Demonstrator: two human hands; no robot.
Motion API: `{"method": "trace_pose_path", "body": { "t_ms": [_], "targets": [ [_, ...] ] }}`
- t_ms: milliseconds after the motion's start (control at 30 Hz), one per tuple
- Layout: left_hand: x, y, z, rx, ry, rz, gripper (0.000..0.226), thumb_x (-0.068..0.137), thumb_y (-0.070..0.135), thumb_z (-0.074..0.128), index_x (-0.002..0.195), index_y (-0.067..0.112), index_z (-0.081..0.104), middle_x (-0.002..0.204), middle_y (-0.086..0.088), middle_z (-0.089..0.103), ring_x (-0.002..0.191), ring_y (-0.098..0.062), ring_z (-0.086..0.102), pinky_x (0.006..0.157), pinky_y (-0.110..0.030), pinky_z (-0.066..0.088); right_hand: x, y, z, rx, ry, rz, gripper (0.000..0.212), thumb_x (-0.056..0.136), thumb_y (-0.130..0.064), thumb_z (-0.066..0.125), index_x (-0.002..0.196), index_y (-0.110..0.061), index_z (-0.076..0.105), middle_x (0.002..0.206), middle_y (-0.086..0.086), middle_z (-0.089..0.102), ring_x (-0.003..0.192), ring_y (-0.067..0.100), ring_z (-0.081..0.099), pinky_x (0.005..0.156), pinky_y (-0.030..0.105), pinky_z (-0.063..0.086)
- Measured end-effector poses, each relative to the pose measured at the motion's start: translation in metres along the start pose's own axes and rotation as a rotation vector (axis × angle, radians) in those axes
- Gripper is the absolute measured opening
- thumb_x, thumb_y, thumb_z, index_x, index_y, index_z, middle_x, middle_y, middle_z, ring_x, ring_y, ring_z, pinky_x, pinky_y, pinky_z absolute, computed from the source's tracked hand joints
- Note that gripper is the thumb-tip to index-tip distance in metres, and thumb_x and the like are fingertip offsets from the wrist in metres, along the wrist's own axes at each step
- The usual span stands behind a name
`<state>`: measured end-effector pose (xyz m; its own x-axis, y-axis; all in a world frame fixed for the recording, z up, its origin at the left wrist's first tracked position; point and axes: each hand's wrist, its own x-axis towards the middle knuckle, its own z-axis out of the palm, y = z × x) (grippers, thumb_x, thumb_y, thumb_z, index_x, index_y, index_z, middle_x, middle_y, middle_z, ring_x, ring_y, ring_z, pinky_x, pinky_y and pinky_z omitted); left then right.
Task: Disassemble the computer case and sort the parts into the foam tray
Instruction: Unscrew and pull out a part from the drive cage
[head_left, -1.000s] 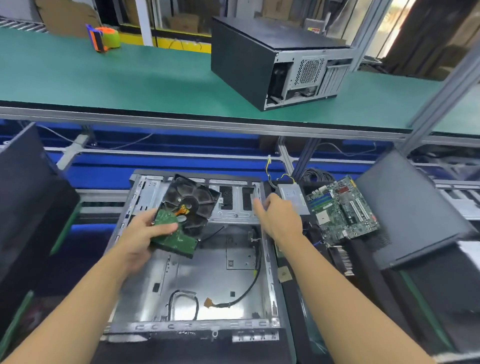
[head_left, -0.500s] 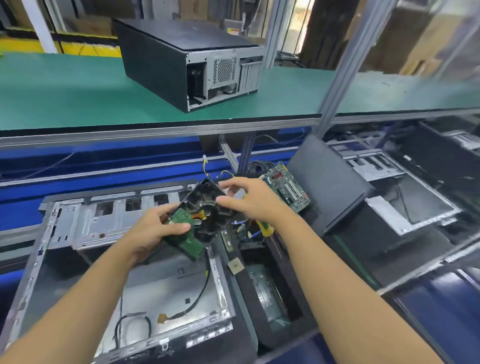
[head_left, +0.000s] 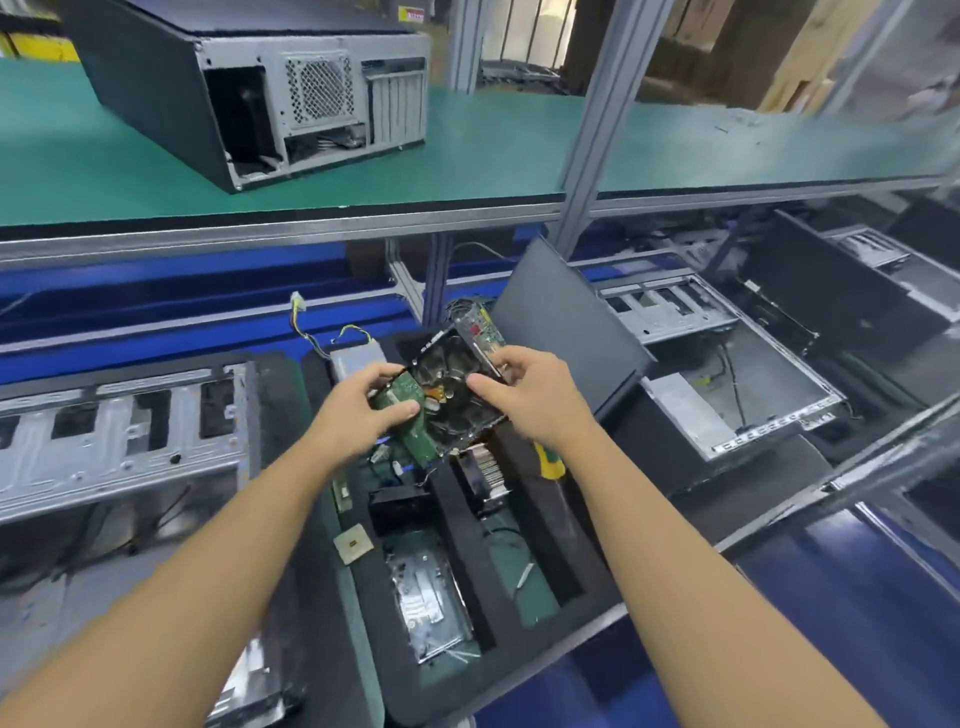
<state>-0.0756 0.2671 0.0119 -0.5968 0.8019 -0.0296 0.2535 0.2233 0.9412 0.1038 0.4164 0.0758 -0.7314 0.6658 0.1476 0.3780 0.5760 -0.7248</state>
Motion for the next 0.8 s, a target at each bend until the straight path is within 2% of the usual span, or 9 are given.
{"method": "trace_pose_path", "body": {
  "t_ms": [100,167,267,367,467,533,633,700,800],
  "targets": [
    [0.008,-0.011,0.032,-0.092,-0.066,-0.099,0.04,0.083,0.011,0.079,0.118,0.022,0.063,0.118,0.0,0.064,0.112,-0.014,0.055,0.094,-0.023,0.041,0.008,0.02,-0.018,-0.169,-0.21,0.002,0.03,0.088,-0.049,0.069,0.071,-0.03,0.053,0.062,-0.008,0.049,0.051,0.005,0.048,0.055,0.03,0.04],
    [0.014,-0.018,0.05,-0.074,-0.084,-0.161,0.043,0.082,0.011,0.081,0.117,0.024,0.062,0.118,-0.002,0.063,0.111,-0.015,0.054,0.096,-0.03,0.042,0.014,0.033,-0.025,-0.284,-0.311,0.002,0.042,0.09,-0.047,0.066,0.063,-0.025,0.044,0.058,-0.005,0.048,0.051,0.009,0.048,0.054,0.032,0.037],
    [0.02,-0.029,0.074,0.034,-0.114,-0.181,0.047,0.082,0.01,0.08,0.124,0.023,0.062,0.118,0.0,0.064,0.107,-0.016,0.055,0.09,-0.029,0.04,0.018,0.049,-0.021,-0.444,-0.428,0.003,0.041,0.09,-0.045,0.064,0.066,-0.018,0.046,0.066,-0.001,0.056,0.069,0.023,0.055,0.057,0.033,0.04],
    [0.018,-0.042,0.099,0.107,-0.098,-0.2,0.056,0.086,0.011,0.077,0.137,0.016,0.057,0.126,0.005,0.059,0.114,-0.011,0.054,0.091,-0.022,0.037,0.014,0.065,-0.006,-0.495,-0.471,0.047,0.041,0.09,-0.046,0.061,0.069,-0.013,0.048,0.07,0.004,0.057,0.073,0.03,0.058,0.059,0.034,0.042],
    [0.014,-0.057,0.116,0.15,-0.134,-0.251,0.055,0.09,0.017,0.073,0.141,0.018,0.054,0.131,0.004,0.057,0.119,-0.013,0.054,0.099,-0.023,0.039,0.009,0.075,0.008,-0.556,-0.479,0.112,0.043,0.087,-0.047,0.06,0.066,-0.012,0.046,0.067,0.004,0.051,0.071,0.032,0.056,0.057,0.033,0.038],
    [0.012,-0.067,0.119,0.151,-0.182,-0.3,0.051,0.092,0.015,0.07,0.141,0.017,0.055,0.133,0.0,0.06,0.117,-0.012,0.056,0.097,-0.017,0.039,0.005,0.079,0.014,-0.589,-0.488,0.164,0.042,0.087,-0.046,0.06,0.065,-0.015,0.042,0.069,0.002,0.047,0.074,0.032,0.055,0.062,0.033,0.04],
    [0.011,-0.08,0.112,0.199,-0.15,-0.375,0.04,0.091,0.0,0.061,0.129,0.014,0.064,0.127,-0.005,0.066,0.117,-0.018,0.061,0.103,-0.024,0.042,-0.001,0.086,0.014,-0.628,-0.491,0.241,0.041,0.087,-0.044,0.06,0.069,-0.012,0.042,0.085,0.007,0.057,0.08,0.033,0.056,0.071,0.035,0.044],
    [0.008,-0.086,0.106,0.2,-0.1,-0.427,0.033,0.09,-0.005,0.053,0.108,0.016,0.07,0.115,-0.006,0.071,0.113,-0.023,0.064,0.103,-0.032,0.046,-0.003,0.09,0.01,-0.644,-0.491,0.281,0.037,0.087,-0.041,0.06,0.075,-0.01,0.046,0.094,0.012,0.06,0.084,0.035,0.059,0.072,0.035,0.045],
    [0.003,-0.093,0.101,0.266,-0.096,-0.469,0.024,0.091,0.003,0.054,0.089,0.022,0.069,0.104,-0.003,0.072,0.101,-0.023,0.065,0.09,-0.028,0.049,-0.006,0.091,0.002,-0.664,-0.515,0.331,0.036,0.087,-0.036,0.06,0.067,-0.013,0.042,0.074,0.006,0.055,0.07,0.03,0.057,0.068,0.033,0.045]
  ]
}}
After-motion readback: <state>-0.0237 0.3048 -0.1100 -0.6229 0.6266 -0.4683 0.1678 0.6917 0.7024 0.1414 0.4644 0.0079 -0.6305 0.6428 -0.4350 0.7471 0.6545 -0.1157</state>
